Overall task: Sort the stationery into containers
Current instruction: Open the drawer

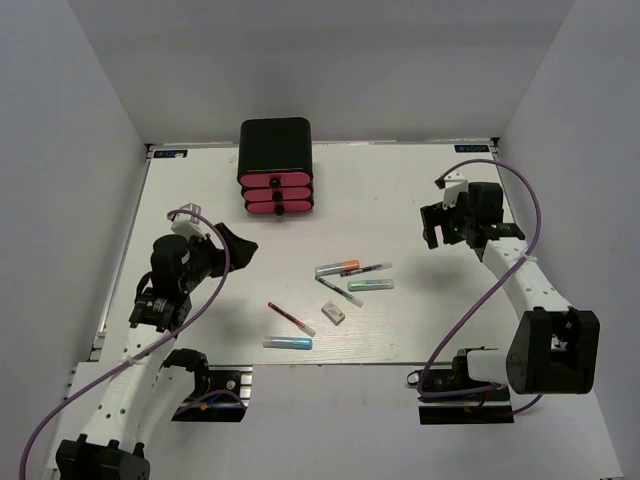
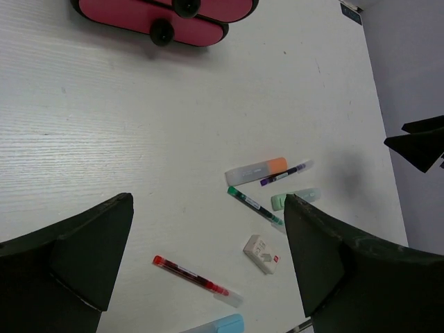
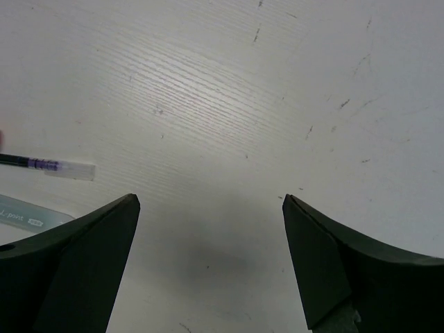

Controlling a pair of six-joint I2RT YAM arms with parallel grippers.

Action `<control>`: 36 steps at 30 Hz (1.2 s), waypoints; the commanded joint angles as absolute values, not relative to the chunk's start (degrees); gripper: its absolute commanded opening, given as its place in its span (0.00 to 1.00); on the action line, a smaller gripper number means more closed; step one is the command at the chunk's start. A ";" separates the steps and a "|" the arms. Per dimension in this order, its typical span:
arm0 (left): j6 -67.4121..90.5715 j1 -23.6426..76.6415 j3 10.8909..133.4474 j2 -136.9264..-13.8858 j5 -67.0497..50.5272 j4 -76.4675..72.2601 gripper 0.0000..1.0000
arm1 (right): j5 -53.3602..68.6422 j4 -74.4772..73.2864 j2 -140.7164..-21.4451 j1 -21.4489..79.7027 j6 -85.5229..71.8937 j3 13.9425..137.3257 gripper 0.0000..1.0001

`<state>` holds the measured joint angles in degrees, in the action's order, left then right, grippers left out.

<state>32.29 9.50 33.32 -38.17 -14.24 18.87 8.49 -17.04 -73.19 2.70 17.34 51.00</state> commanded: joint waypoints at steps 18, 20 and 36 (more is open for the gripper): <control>36.20 9.84 33.57 -51.75 -24.16 0.37 0.65 | 30.06 -31.73 -75.59 3.08 37.53 57.21 0.90; 36.21 10.46 33.57 -53.60 -24.79 -3.32 0.45 | 32.16 -31.73 -75.85 3.08 36.57 57.74 0.74; 38.33 13.80 51.75 -80.32 -11.96 -8.19 0.82 | 36.92 -24.08 -78.04 6.59 26.90 55.28 0.52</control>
<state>39.59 13.23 44.84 -78.65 -15.92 -9.87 35.27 -26.11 -77.34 5.80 29.28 54.57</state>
